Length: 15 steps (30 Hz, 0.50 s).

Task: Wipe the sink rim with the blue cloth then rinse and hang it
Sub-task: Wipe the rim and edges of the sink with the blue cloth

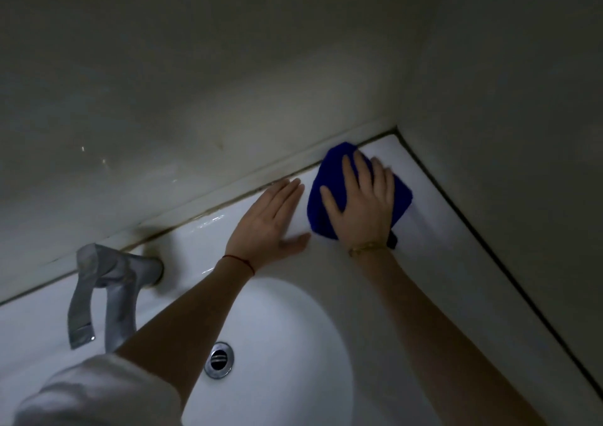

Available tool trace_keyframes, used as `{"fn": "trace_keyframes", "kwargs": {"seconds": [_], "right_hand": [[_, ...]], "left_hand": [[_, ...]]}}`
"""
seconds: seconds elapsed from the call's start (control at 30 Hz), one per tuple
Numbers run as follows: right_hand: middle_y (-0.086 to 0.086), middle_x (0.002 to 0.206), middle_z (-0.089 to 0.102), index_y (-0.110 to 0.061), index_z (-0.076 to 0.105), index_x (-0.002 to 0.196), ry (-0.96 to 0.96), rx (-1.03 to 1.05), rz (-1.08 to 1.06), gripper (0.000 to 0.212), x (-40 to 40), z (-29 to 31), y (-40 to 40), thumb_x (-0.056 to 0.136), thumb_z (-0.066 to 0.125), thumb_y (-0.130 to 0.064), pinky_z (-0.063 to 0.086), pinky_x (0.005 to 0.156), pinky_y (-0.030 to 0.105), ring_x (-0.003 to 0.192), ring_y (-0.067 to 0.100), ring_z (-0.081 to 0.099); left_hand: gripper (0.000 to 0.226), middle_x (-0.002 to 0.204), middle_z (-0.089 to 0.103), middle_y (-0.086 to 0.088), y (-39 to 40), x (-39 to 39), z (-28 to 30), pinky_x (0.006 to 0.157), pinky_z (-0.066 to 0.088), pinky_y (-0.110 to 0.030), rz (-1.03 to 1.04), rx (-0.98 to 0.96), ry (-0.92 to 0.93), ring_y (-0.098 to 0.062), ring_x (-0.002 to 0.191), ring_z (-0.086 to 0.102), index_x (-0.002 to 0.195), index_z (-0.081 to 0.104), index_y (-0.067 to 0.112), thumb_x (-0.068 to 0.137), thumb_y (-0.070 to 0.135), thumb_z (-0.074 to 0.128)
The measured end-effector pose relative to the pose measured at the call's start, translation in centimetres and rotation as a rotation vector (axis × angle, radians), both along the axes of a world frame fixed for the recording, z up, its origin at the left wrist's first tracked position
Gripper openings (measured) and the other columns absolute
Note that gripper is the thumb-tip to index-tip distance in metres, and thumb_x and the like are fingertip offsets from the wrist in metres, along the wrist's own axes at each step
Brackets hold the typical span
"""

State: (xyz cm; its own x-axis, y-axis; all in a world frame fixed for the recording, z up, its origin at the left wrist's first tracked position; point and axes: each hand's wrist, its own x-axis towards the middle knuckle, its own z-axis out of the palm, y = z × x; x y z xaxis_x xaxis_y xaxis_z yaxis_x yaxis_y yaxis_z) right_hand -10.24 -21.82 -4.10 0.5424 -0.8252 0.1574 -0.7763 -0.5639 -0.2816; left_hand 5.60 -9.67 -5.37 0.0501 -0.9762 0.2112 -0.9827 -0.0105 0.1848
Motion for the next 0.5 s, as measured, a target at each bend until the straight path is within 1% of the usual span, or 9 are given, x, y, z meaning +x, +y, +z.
{"fn": "trace_keyframes", "kwargs": {"seconds": [0.1, 0.13, 0.17, 0.2, 0.27, 0.33, 0.37, 0.4, 0.5], "right_hand": [[0.006, 0.152, 0.037, -0.017, 0.033, 0.148, 0.102, -0.048, 0.239, 0.068, -1.5, -0.3, -0.7, 0.097, 0.022, -0.060, 0.017, 0.118, 0.046, 0.138, 0.031, 0.032], [0.005, 0.153, 0.036, -0.018, 0.032, 0.149, 0.140, -0.076, 0.288, 0.068, -2.2, -0.3, -1.9, 0.097, 0.020, -0.061, 0.019, 0.117, 0.046, 0.138, 0.031, 0.033], [0.006, 0.153, 0.036, -0.018, 0.031, 0.149, 0.177, -0.097, 0.294, 0.068, -2.9, -0.3, -3.2, 0.097, 0.019, -0.061, 0.023, 0.116, 0.046, 0.136, 0.032, 0.035], [0.008, 0.152, 0.037, -0.017, 0.032, 0.148, 0.198, -0.109, 0.250, 0.068, -3.5, -0.2, -4.6, 0.097, 0.020, -0.060, 0.027, 0.113, 0.047, 0.134, 0.034, 0.037], [0.012, 0.148, 0.041, -0.012, 0.037, 0.146, 0.169, -0.097, 0.078, 0.065, -4.2, 0.2, -6.2, 0.098, 0.026, -0.055, 0.032, 0.109, 0.049, 0.128, 0.038, 0.041], [0.015, 0.147, 0.043, -0.008, 0.038, 0.145, 0.107, -0.068, -0.062, 0.064, -3.1, 0.5, -5.2, 0.099, 0.030, -0.052, 0.030, 0.110, 0.049, 0.128, 0.039, 0.041], [0.015, 0.147, 0.042, -0.008, 0.037, 0.145, 0.097, -0.057, -0.062, 0.065, -2.3, 0.5, -4.1, 0.098, 0.030, -0.052, 0.028, 0.111, 0.048, 0.130, 0.038, 0.039], [0.014, 0.148, 0.041, -0.009, 0.036, 0.146, 0.095, -0.049, -0.009, 0.065, -1.7, 0.4, -2.8, 0.098, 0.029, -0.053, 0.026, 0.113, 0.048, 0.133, 0.037, 0.037], [0.007, 0.153, 0.036, -0.014, 0.032, 0.149, 0.148, -0.064, 0.293, 0.065, -1.9, 0.1, -1.7, 0.098, 0.025, -0.056, 0.021, 0.117, 0.044, 0.137, 0.033, 0.033]], "left_hand": [[0.085, 0.150, 0.043, -0.017, -0.1, 0.0, -0.1, 0.120, 0.026, -0.038, 0.004, -0.035, 0.009, -0.029, 0.141, 0.037, 0.145, 0.041, -0.002, 0.084, 0.050, 0.070], [0.083, 0.150, 0.044, -0.017, -0.1, 0.1, -0.2, 0.120, 0.025, -0.038, 0.005, -0.048, 0.007, -0.031, 0.140, 0.039, 0.144, 0.042, -0.002, 0.084, 0.048, 0.070], [0.082, 0.149, 0.044, -0.018, -0.1, 0.1, -0.2, 0.120, 0.025, -0.037, 0.006, -0.056, 0.005, -0.032, 0.140, 0.039, 0.144, 0.042, -0.003, 0.085, 0.047, 0.070], [0.081, 0.149, 0.044, -0.018, -0.1, 0.1, -0.2, 0.120, 0.026, -0.038, 0.003, -0.058, 0.007, -0.032, 0.140, 0.039, 0.143, 0.043, -0.003, 0.085, 0.046, 0.070], [0.081, 0.150, 0.043, -0.017, 0.0, 0.1, -0.1, 0.120, 0.026, -0.038, -0.001, -0.051, 0.017, -0.032, 0.140, 0.039, 0.143, 0.043, -0.003, 0.084, 0.045, 0.071], [0.081, 0.150, 0.043, -0.017, 0.0, 0.0, 0.1, 0.120, 0.026, -0.038, 0.003, -0.047, 0.021, -0.032, 0.140, 0.039, 0.143, 0.043, -0.003, 0.084, 0.045, 0.071], [0.081, 0.150, 0.043, -0.017, 0.0, 0.0, 0.1, 0.120, 0.026, -0.038, 0.003, -0.045, 0.017, -0.032, 0.140, 0.039, 0.143, 0.043, -0.003, 0.084, 0.045, 0.071], [0.081, 0.150, 0.043, -0.017, 0.0, 0.0, 0.1, 0.120, 0.026, -0.038, 0.003, -0.043, 0.012, -0.032, 0.140, 0.039, 0.143, 0.043, -0.003, 0.084, 0.045, 0.071], [0.081, 0.150, 0.043, -0.017, 0.1, -0.1, 0.0, 0.120, 0.026, -0.038, 0.010, -0.026, 0.004, -0.032, 0.141, 0.038, 0.145, 0.041, -0.001, 0.085, 0.047, 0.069]]}}
